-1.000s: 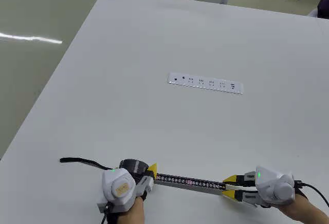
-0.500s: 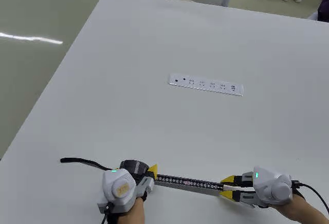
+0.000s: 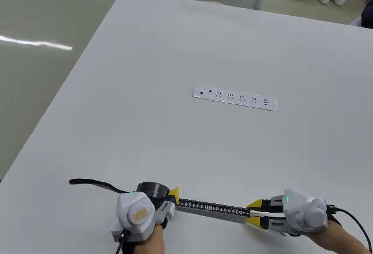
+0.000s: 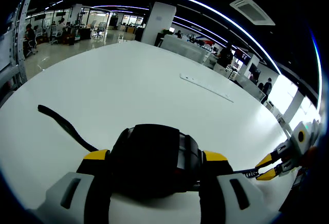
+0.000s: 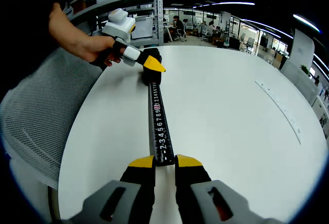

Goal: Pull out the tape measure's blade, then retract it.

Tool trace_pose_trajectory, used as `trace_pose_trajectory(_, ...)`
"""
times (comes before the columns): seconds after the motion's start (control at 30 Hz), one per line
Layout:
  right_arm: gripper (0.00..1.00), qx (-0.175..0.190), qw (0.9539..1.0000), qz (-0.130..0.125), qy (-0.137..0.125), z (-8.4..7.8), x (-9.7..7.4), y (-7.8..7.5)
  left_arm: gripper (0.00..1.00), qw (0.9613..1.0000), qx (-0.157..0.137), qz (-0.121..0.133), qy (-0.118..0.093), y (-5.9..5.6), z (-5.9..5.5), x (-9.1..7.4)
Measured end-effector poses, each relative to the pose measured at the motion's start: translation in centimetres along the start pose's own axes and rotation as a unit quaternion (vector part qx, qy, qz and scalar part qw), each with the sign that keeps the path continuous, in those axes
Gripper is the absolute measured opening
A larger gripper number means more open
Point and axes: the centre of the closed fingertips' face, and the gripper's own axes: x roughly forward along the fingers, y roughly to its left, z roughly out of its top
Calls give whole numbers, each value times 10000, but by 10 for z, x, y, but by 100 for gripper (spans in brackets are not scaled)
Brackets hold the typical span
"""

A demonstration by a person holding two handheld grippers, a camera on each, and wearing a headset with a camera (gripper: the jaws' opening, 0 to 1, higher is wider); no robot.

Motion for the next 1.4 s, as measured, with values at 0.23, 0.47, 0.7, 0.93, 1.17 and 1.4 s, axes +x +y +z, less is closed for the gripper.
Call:
trace_pose_trajectory(0.23,12,-16,10000,10,-14,4,3,0,67,10000,-34,-11,3,0,0,0)
trace_pose_trajectory(0.47,12,-27,10000,7,-20,8,6,1,67,10000,-43,-19,3,-1,1,-1)
trace_pose_trajectory(0.7,12,-24,10000,17,-35,11,9,1,67,10000,-60,-27,12,0,0,0)
trace_pose_trajectory(0.93,12,-34,10000,33,-40,15,12,2,67,10000,-61,-20,24,0,0,0)
trace_pose_trajectory(1.17,12,-31,10000,40,-62,17,15,2,66,10000,-85,-19,37,0,0,0)
trace_pose_trajectory(1.4,12,-31,9999,68,-97,21,19,4,66,9999,-90,-36,42,1,0,0)
